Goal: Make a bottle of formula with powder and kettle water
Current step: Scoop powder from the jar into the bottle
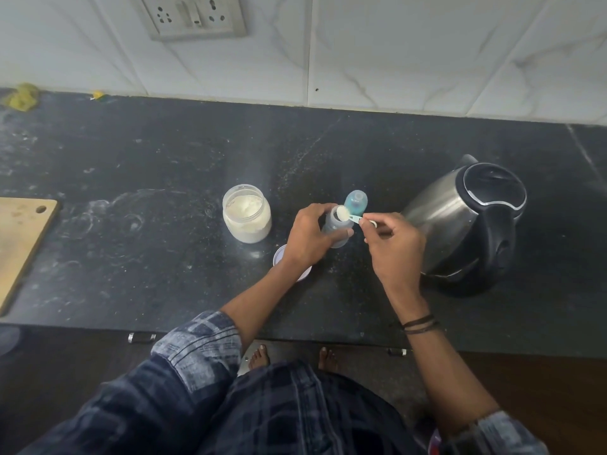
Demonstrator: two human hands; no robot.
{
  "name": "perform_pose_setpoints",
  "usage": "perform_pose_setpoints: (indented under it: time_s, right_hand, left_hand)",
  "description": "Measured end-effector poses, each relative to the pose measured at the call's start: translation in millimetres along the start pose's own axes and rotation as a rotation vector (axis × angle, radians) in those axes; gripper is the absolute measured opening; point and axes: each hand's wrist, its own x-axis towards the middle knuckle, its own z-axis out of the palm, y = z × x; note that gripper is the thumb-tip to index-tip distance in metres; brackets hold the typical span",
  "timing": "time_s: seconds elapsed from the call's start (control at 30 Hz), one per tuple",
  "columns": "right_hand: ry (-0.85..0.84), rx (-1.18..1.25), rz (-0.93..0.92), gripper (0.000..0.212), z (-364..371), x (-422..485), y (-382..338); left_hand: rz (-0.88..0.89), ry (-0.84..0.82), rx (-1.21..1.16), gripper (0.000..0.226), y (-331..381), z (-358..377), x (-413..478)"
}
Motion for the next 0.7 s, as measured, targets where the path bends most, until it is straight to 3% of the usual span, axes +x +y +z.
perform_pose_setpoints:
  time_s: [0.37,0.7]
  right_hand:
    - [-0.044,-0.242,-0.397,0.008,0.4,-7.8,5.0]
    - [-0.065,-0.251,-0.424,0.011,-0.6,-11.5,8.8]
  left_hand:
    - [0.033,0.005,-0.023,0.047,0.1,-0.5,-1.0]
    - [0.021,0.007,-0.001,0.051,-0.8,0.3,-0.5]
